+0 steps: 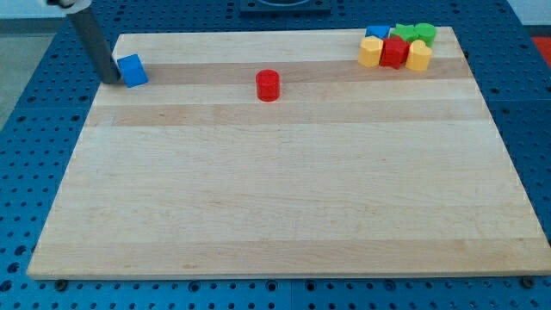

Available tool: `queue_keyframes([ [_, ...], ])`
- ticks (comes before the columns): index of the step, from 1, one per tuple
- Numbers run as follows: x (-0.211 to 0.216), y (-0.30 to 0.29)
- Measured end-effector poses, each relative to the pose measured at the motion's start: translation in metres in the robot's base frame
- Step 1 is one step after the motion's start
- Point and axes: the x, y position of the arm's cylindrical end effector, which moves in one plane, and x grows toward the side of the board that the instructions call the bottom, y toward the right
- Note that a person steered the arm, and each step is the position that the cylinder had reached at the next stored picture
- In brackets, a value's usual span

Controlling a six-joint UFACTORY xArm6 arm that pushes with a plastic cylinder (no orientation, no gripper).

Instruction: Place the red circle diagonally to the yellow hexagon

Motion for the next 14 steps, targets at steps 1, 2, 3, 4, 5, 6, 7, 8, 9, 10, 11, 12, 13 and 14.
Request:
queue_keyframes([
  [1,-0.024,0.044],
  [2,-0.026,0.046],
  [3,0.013,0.024],
  [4,0.048,0.066],
  [5,0.024,0.126],
  [6,-0.014,0.168],
  [7,-0.013,0.212],
  [8,0.034,0.224],
  [9,0.072,0.223],
  [10,0.105,0.226],
  [11,0.101,0.2],
  [12,0.091,0.156],
  [13,0.028,0.167],
  [14,-0.041,0.22],
])
